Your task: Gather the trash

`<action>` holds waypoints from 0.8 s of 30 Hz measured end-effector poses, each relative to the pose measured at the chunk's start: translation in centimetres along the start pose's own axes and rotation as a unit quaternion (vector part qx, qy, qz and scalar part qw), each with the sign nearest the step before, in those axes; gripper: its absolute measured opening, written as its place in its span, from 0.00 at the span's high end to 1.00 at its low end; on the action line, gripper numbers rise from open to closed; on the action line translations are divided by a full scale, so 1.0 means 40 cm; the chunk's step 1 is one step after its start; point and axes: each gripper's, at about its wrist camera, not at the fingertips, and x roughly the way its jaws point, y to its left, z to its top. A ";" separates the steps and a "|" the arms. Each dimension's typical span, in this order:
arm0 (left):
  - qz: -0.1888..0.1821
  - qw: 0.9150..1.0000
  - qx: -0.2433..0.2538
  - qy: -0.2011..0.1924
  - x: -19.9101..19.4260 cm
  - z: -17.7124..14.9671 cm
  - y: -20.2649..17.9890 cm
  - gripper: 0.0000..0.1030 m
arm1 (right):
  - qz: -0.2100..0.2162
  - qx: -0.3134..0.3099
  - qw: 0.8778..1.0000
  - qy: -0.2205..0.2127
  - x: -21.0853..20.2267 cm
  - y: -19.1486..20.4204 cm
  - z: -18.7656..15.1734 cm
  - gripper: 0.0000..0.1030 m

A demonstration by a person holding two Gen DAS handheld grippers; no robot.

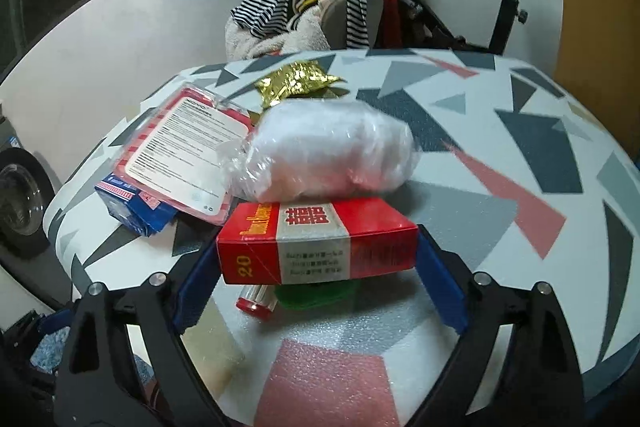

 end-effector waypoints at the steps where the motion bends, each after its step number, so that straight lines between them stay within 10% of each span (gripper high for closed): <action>1: -0.002 1.000 -0.002 0.002 0.001 0.004 0.001 0.19 | 0.002 -0.005 1.000 -0.008 -0.011 0.002 -0.001 0.14; 24: -0.009 0.998 0.059 -0.004 0.132 0.289 -0.035 0.06 | 0.025 0.017 0.997 -0.065 -0.123 -0.025 0.022 0.14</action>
